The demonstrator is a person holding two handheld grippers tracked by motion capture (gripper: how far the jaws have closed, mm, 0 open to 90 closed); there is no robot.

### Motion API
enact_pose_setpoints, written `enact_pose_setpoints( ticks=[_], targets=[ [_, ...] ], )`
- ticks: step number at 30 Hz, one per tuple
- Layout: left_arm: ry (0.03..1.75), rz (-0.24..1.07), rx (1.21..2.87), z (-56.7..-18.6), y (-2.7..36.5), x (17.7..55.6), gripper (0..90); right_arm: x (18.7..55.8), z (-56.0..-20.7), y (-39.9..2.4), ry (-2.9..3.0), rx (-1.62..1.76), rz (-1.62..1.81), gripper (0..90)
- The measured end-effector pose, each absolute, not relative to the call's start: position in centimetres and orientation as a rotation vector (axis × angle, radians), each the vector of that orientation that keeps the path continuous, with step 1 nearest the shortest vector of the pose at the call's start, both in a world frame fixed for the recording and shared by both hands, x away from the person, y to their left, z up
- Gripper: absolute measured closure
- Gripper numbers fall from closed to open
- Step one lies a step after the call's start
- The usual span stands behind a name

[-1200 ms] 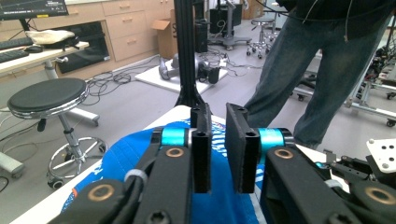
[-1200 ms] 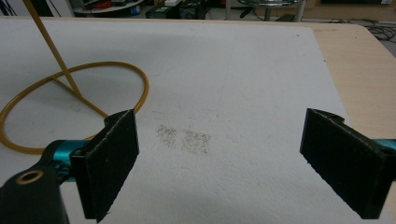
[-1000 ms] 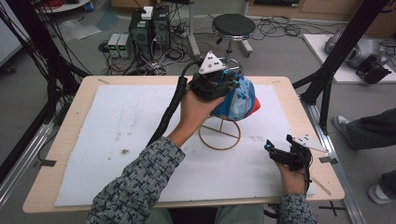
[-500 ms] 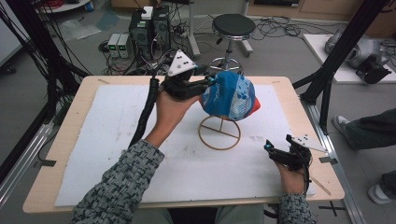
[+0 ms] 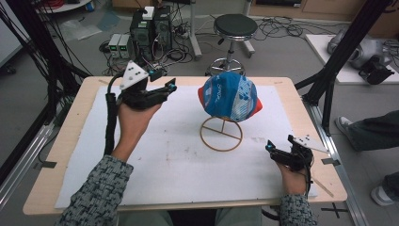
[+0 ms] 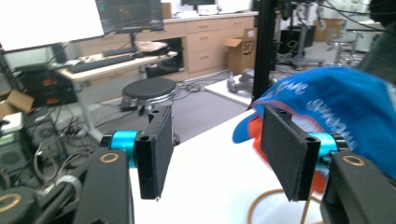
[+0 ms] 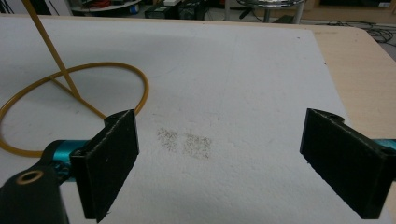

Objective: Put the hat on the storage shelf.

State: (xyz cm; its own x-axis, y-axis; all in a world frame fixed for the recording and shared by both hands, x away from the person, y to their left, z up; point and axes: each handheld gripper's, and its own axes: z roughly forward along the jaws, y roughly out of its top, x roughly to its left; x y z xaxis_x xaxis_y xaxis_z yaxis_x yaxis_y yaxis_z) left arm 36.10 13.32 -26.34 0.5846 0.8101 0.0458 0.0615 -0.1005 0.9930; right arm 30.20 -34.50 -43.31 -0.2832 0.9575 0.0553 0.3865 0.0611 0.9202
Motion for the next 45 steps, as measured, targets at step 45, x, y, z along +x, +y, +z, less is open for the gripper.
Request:
enact_pose_setpoints(
  ticks=[45],
  targets=[
    [1.042,0.904,1.538,-40.0,25.1,29.1,19.8,30.6,-42.8,-33.0,1.719,1.299,1.169,10.7]
  ],
)
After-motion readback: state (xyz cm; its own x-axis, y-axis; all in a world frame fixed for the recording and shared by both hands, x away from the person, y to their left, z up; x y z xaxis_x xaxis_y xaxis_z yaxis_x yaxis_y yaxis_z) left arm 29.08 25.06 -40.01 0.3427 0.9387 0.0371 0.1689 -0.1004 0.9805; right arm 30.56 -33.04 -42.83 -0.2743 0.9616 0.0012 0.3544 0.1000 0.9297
